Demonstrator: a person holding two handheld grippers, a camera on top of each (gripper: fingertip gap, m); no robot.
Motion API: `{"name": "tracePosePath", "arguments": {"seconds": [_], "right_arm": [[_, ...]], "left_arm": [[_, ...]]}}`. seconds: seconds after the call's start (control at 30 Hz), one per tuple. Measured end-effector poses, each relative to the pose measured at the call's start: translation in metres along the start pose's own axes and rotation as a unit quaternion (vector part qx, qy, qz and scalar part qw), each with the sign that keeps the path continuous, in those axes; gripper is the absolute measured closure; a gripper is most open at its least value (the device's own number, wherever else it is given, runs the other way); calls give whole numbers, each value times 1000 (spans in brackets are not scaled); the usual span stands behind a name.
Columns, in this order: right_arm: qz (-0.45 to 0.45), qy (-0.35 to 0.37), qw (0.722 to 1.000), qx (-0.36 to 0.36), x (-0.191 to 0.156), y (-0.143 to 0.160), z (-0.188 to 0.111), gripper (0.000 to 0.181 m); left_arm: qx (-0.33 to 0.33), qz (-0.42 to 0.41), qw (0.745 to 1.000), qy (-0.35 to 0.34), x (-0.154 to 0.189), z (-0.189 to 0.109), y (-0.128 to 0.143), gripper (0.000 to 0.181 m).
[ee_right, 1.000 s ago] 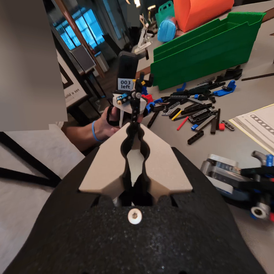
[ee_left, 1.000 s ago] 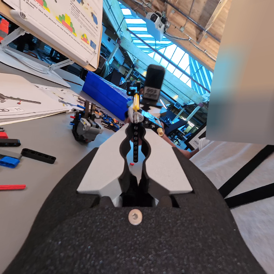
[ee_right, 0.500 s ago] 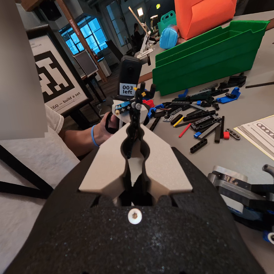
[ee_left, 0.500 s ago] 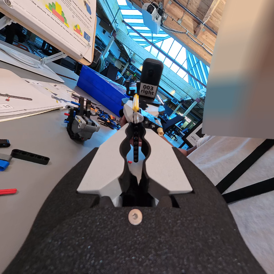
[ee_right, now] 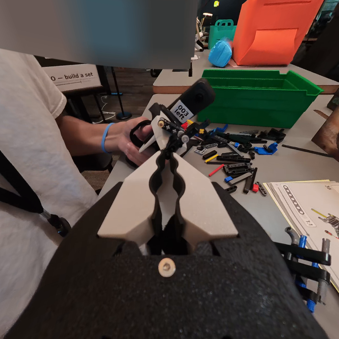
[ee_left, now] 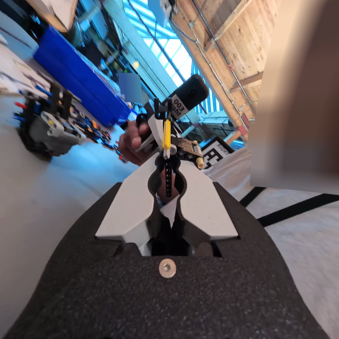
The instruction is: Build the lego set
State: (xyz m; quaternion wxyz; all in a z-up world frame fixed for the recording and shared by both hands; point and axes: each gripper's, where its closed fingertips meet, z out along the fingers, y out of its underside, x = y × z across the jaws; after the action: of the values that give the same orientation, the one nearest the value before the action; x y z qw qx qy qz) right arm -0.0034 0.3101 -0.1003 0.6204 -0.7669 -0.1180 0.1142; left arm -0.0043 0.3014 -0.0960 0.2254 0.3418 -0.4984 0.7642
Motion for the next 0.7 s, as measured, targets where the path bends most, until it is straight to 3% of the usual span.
{"name": "tracePosePath", "arguments": {"seconds": [0.27,0.53,0.63,0.7], "right_arm": [[-95,-4,995,-23,-14,4,-8,177],[16,-41,998,-36,-15,-8,-16,177],[22,-23,998,-48,-7,-11,-29,177],[37,-1,995,-93,2,3,-46,177]], "left_arm": [[-57,-62,995,50,6,8,14,176],[-21,-83,992,89,13,17,9,176],[-21,-62,996,53,5,20,10,176],[-41,-8,999,-13,-7,15,13,176]]}}
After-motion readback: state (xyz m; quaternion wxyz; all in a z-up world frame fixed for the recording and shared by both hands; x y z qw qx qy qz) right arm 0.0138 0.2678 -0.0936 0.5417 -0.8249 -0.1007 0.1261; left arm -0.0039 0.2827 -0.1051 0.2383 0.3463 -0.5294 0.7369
